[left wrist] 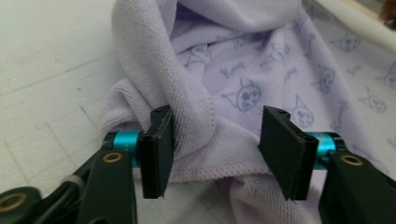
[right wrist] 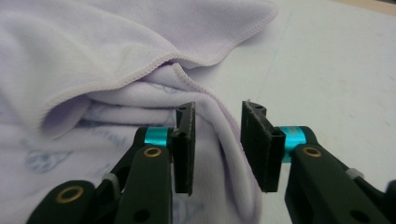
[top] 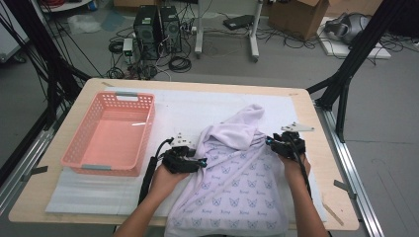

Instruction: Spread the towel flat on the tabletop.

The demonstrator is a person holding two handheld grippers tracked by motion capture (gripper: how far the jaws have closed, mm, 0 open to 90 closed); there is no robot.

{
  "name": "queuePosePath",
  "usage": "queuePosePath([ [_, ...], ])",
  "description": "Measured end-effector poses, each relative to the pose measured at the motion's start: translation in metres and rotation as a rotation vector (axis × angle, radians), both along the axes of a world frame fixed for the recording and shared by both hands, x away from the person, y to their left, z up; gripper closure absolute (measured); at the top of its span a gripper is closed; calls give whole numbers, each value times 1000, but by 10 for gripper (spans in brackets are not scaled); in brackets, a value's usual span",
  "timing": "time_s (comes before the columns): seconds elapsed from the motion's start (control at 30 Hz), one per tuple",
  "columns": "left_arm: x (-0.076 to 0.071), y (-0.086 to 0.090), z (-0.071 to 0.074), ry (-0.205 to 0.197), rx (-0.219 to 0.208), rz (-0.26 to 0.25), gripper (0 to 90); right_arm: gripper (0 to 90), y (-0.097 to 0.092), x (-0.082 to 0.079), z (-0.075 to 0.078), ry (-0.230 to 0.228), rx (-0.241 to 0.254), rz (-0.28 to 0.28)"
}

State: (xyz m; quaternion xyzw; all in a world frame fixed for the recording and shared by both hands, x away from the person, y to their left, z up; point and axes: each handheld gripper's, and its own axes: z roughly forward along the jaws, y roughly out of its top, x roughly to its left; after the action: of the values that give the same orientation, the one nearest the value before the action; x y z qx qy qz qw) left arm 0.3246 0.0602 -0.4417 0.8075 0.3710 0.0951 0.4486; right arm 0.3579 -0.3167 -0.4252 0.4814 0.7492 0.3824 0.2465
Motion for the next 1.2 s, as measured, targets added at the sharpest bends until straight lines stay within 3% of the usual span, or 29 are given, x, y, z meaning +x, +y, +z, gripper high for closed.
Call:
queuePosePath([
  [0.07,1,-1,-2,-20,44,2,646,622,-7,-14,3,-10,17,8],
  [0.13,2,2,-2,-48,59,27,781,620,-11,-27,5,-14,20,33],
  [0.2,6,5,-1,-79,77,79,831,620,-13,-40,6,-22,23,65],
  [0.27,13,11,1,-98,92,151,839,620,-15,-51,5,-15,16,87],
  [0.33,18,19,2,-119,75,223,838,620,-19,-59,3,-15,7,95],
  [0.37,20,22,2,-108,59,245,831,618,-21,-61,2,-6,12,100],
  [0.5,17,27,0,-90,54,272,699,612,-24,-67,-4,22,27,112],
  [0.57,14,30,3,-75,26,273,618,601,-25,-69,-5,29,26,114],
  [0.63,7,33,6,-64,-35,250,560,593,-26,-71,-5,31,32,113],
  [0.73,-6,37,7,-50,-105,182,478,589,-27,-76,-4,27,35,114],
  [0.83,-19,41,6,-28,-99,139,452,589,-30,-83,-4,36,41,117],
  [0.97,-34,45,-1,26,-97,130,450,597,-28,-94,-11,82,41,130],
  [1.07,-42,42,-9,63,-72,104,532,600,-21,-101,-18,118,48,142],
  [1.13,-49,40,-11,36,-25,122,726,647,-13,-105,-24,122,16,141],
  [1.17,-51,41,-10,28,-9,138,869,743,-11,-107,-23,112,3,131],
  [1.2,-53,42,-10,21,0,162,870,874,-10,-107,-22,122,12,138],
])
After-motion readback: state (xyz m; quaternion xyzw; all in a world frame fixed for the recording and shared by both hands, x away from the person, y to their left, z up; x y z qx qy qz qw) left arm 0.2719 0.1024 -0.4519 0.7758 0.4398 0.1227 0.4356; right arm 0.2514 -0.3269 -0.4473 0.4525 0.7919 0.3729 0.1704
